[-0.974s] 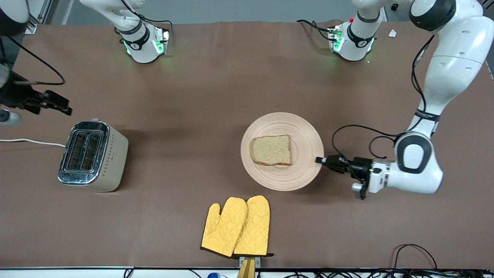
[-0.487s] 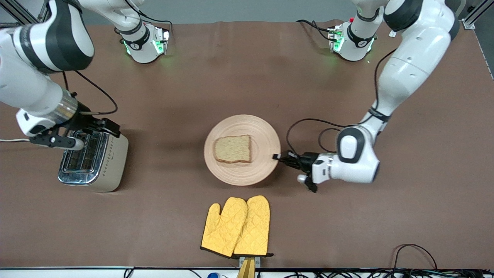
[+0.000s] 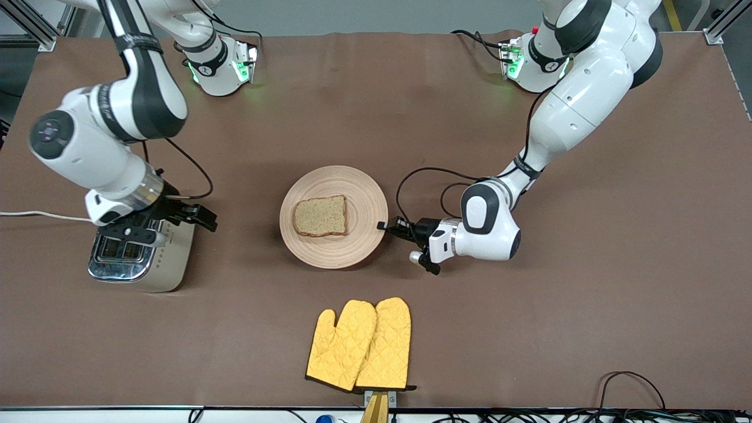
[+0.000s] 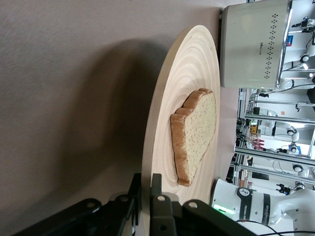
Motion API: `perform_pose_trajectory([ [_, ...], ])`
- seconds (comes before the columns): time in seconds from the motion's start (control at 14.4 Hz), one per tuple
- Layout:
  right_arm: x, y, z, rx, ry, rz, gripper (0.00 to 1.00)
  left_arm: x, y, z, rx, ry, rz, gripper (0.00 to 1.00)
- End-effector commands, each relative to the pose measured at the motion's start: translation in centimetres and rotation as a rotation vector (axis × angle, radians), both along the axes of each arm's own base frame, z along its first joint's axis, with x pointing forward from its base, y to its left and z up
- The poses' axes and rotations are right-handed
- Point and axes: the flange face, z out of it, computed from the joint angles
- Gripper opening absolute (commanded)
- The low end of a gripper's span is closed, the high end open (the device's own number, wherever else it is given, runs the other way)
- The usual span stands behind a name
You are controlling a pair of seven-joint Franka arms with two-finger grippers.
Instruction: Move plate and put bread in toaster
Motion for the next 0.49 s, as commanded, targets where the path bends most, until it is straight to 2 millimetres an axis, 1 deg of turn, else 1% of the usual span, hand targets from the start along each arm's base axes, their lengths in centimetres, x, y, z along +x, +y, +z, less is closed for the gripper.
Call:
perform_pose_trajectory([
  [0.0,-0.3,1.9,-3.0,0.008,0.019,-0.01,1.0,-0.4,0.2,-0.2,-0.037,0.015,0.023,0.01],
  [0.07,-0.5,3.0,-4.3,0.008,0.017,-0.002,1.0,-0.4,0.4,-0.2,-0.037,0.016,0.023,0.02],
  [0.14,-1.3,3.1,-6.0,0.004,0.009,-0.004,1.0,-0.6,0.4,-0.4,-0.035,0.02,0.023,0.06],
  [0.21,-2.3,4.5,-7.4,0.004,-0.006,0.009,1.0,-0.5,0.5,-0.5,-0.034,0.02,0.023,0.16],
  [0.28,-3.2,5.8,-8.4,0.006,-0.008,-0.007,1.0,-0.5,0.6,-0.5,-0.032,0.019,0.025,0.27],
  [0.35,-3.6,6.7,-9.7,0.001,0.009,-0.013,1.0,-0.5,0.5,-0.4,-0.03,0.017,0.022,0.46],
  [0.42,-4.2,8.3,-10.9,-0.006,0.029,0.013,1.0,-0.3,0.7,-0.2,-0.025,0.014,0.025,0.99],
])
